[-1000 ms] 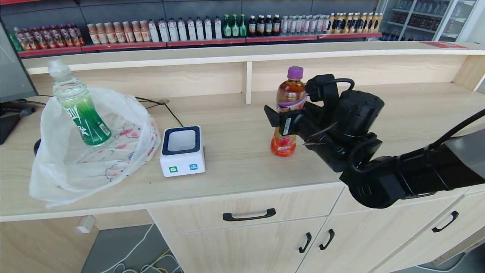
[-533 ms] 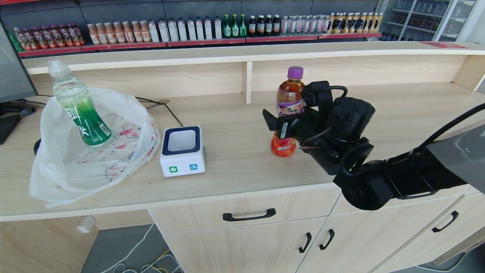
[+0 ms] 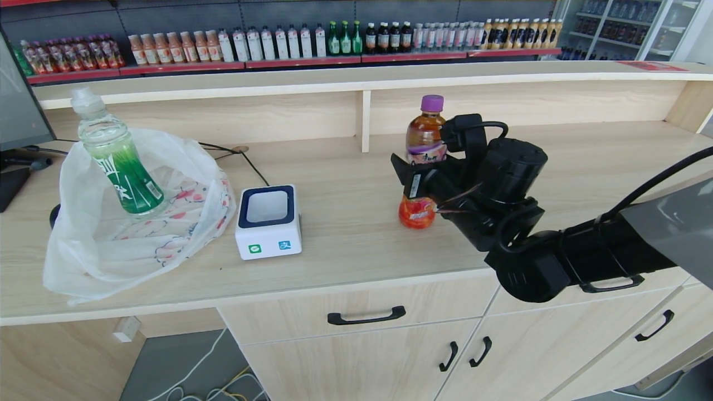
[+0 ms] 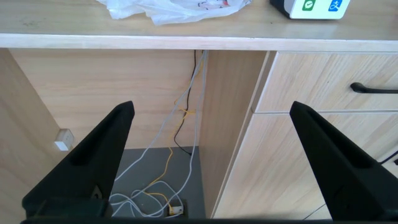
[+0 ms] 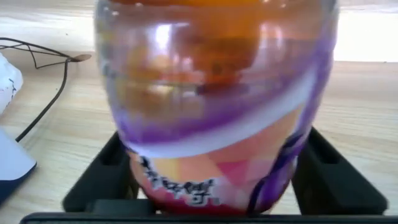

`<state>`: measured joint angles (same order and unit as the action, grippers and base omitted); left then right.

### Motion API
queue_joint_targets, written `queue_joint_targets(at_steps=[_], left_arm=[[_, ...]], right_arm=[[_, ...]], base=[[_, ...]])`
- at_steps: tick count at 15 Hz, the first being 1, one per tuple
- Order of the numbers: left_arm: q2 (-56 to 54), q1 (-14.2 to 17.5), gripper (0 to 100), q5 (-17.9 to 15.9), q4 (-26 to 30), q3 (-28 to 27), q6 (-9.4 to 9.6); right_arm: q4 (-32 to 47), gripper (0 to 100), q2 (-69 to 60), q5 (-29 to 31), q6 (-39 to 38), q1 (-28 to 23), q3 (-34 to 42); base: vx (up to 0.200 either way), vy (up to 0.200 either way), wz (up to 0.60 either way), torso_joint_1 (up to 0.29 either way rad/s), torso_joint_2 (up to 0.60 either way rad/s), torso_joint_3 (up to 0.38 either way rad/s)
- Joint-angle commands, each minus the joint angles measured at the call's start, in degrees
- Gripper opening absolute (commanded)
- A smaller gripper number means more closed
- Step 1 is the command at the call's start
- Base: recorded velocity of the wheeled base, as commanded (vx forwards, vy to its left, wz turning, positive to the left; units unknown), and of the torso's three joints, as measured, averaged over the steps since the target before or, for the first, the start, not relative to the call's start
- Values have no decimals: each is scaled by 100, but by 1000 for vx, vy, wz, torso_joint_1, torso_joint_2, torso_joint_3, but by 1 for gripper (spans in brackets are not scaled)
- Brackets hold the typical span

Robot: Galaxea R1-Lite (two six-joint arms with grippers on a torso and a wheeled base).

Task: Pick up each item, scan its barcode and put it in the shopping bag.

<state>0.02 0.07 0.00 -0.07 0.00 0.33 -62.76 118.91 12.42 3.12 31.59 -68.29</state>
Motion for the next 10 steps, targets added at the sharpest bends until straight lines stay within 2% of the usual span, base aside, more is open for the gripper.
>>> queue_joint_targets(at_steps=[1,10], left_arm=[[-2,1,100,9,-1,0,2],[-2,1,100,0,-1,0,2]], right_arm=[[0,0,10,-3,4,-3,-9],[0,0,-34,-3,4,-3,-18]], base=[[0,0,0,0,0,0],[0,0,0,0,0,0]])
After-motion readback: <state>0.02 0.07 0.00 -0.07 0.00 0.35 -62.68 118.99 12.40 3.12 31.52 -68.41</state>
